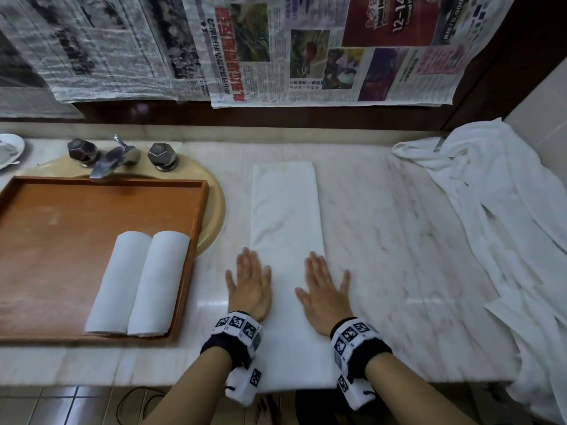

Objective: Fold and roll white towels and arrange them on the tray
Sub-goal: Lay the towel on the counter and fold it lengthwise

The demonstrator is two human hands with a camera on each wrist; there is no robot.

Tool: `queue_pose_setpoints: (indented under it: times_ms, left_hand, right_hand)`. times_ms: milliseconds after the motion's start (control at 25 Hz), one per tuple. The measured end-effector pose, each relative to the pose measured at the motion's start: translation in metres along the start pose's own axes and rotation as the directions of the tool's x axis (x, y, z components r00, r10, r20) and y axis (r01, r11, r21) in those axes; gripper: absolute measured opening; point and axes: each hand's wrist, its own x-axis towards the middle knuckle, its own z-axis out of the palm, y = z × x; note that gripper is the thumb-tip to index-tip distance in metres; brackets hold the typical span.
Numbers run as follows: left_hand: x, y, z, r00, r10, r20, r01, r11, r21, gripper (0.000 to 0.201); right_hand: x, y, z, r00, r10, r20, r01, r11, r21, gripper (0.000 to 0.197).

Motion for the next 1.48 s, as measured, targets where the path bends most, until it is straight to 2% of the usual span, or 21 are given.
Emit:
queue_pose_setpoints:
  times_ms: [80,200,240,320,360,400,480,520,640,680,800,840,920,960,1000,1080,1160,1200,1320,1400,1480]
  left_hand:
    - [0.012,0.008,-0.007,0.998,-0.048,-0.033,0.048,0.999,0.004,0.063]
    - [0.028,0.022,-0.009,0.988,0.146,0.049,-0.150,0.986,0.074,0.060]
    - [0.037,0.022,-0.013,0.993,0.105,0.047,-0.107,0.992,0.061,0.061]
    - [0.053,0.019,-0.028,0.990,-0.128,-0.064,0.126,0.992,-0.025,0.064]
    - [0.060,0.022,-0.033,0.984,-0.160,-0.083,0.158,0.987,-0.028,0.064]
    - [0.064,0.028,-0.034,0.995,-0.074,-0.074,0.074,0.997,-0.002,0.064]
    - [0.071,0.041,-0.029,0.986,0.166,-0.002,-0.165,0.985,0.057,0.061]
    - [0.078,0.042,-0.029,0.982,0.184,0.034,-0.186,0.981,0.047,0.061]
    - [0.101,0.031,-0.044,0.984,-0.150,-0.093,0.146,0.988,-0.050,0.065]
    - [0.104,0.034,-0.046,0.982,-0.157,-0.101,0.154,0.987,-0.033,0.065]
    - [0.110,0.056,-0.034,0.984,0.179,0.000,-0.178,0.982,0.069,0.062]
    - [0.116,0.059,-0.034,0.984,0.174,0.031,-0.176,0.982,0.072,0.062]
    - [0.133,0.053,-0.044,0.993,-0.103,-0.063,0.102,0.995,-0.020,0.066]
    - [0.138,0.053,-0.053,0.966,-0.238,-0.100,0.233,0.971,-0.055,0.068]
    - [0.141,0.057,-0.058,0.962,-0.251,-0.111,0.247,0.968,-0.047,0.069]
    - [0.143,0.076,-0.054,0.997,0.022,-0.072,-0.021,1.000,0.014,0.064]
    - [0.152,0.089,-0.045,0.970,0.237,0.055,-0.240,0.969,0.055,0.059]
    - [0.159,0.087,-0.045,0.976,0.210,0.064,-0.214,0.974,0.069,0.058]
    - [0.166,0.065,-0.066,0.990,-0.104,-0.094,0.108,0.993,0.039,0.061]
    - [0.153,0.053,-0.070,0.992,0.096,-0.076,-0.089,0.992,0.091,0.058]
    - [0.141,0.048,-0.068,0.966,0.252,0.050,-0.257,0.954,0.157,0.055]
  right_hand:
    - [0.015,0.000,-0.012,0.986,0.166,-0.022,-0.165,0.986,0.034,0.069]
    - [0.035,-0.010,-0.022,0.993,-0.120,0.011,0.120,0.990,-0.070,0.062]
    - [0.044,-0.007,-0.028,0.990,-0.136,0.038,0.138,0.989,-0.060,0.061]
    - [0.064,0.003,-0.041,0.996,0.087,-0.003,-0.086,0.996,0.030,0.064]
    - [0.073,0.004,-0.049,0.985,0.170,-0.009,-0.169,0.984,0.048,0.065]
    - [0.078,0.001,-0.054,0.986,0.169,-0.004,-0.169,0.985,0.041,0.066]
    - [0.087,-0.004,-0.056,1.000,-0.017,-0.005,0.016,1.000,-0.015,0.063]
    - [0.093,-0.002,-0.058,0.998,-0.067,0.012,0.067,0.997,-0.023,0.062]
    - [0.113,0.016,-0.076,0.978,0.208,0.035,-0.211,0.970,0.122,0.065]
    - [0.118,0.016,-0.081,0.965,0.260,0.040,-0.264,0.955,0.137,0.066]
    - [0.127,0.009,-0.085,1.000,-0.019,-0.001,0.019,0.998,0.064,0.063]
    - [0.131,0.011,-0.086,0.996,-0.085,0.022,0.084,0.996,0.041,0.063]
    - [0.141,0.025,-0.093,0.998,0.050,0.043,-0.053,0.997,0.063,0.063]
    - [0.144,0.029,-0.098,0.985,0.171,0.035,-0.174,0.981,0.088,0.064]
    - [0.146,0.029,-0.102,0.973,0.230,0.031,-0.232,0.968,0.094,0.064]
    - [0.147,0.017,-0.104,0.998,0.069,-0.013,-0.068,0.994,0.085,0.064]
    - [0.152,0.011,-0.102,0.995,-0.098,0.005,0.097,0.992,0.077,0.063]
    - [0.154,0.015,-0.104,0.996,-0.087,0.036,0.085,0.994,0.061,0.063]
    - [0.155,0.035,-0.111,0.997,0.074,0.030,-0.074,0.997,0.015,0.064]
    - [0.147,0.039,-0.111,0.999,0.006,-0.051,-0.009,0.998,-0.060,0.065]
    - [0.143,0.039,-0.105,0.995,-0.098,-0.030,0.093,0.987,-0.133,0.062]
